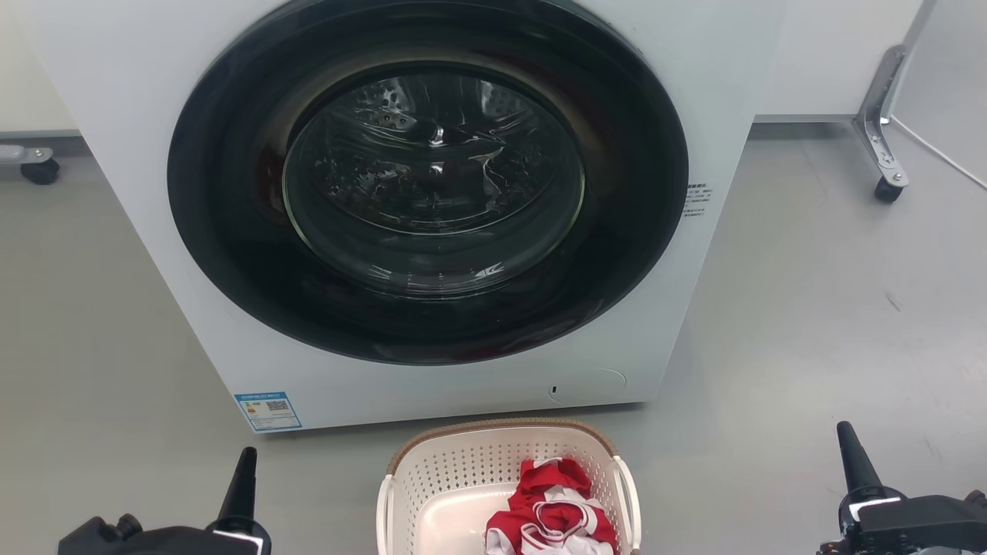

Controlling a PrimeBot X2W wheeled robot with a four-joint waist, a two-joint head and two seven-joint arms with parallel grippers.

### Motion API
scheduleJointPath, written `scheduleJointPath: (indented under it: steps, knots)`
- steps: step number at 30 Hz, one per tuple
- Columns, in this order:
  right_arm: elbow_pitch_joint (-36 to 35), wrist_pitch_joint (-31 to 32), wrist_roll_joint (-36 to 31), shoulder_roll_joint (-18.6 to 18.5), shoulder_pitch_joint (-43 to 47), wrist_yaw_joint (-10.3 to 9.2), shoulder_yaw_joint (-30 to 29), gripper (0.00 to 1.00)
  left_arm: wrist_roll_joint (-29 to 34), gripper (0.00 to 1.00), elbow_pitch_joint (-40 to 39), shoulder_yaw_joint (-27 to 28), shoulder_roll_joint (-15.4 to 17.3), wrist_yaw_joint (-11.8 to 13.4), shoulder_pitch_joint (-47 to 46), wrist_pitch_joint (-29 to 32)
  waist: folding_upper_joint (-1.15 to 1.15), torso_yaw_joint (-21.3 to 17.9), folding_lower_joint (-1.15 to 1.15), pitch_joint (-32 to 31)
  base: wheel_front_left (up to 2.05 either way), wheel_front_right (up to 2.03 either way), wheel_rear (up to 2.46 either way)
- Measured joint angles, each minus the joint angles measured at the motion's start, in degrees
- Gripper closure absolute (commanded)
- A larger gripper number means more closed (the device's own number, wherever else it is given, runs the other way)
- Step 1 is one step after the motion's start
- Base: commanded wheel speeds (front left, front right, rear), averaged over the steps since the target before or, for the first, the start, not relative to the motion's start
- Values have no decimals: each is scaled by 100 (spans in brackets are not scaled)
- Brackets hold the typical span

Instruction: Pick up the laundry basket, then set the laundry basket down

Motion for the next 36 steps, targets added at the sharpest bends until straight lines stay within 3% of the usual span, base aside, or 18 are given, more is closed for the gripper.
scheduleJointPath:
  steps: [26, 36]
  knots:
    - [148, 511, 1719, 383, -137, 366, -739, 100, -1900, 100, 165, 469, -100, -363, -316, 424, 0, 55, 0, 40, 0, 0, 0]
    - [156, 548, 1793, 405, -162, 383, -776, 100, -2039, 100, 178, 491, -113, -398, -326, 450, 0, 57, 0, 41, 0, 0, 0]
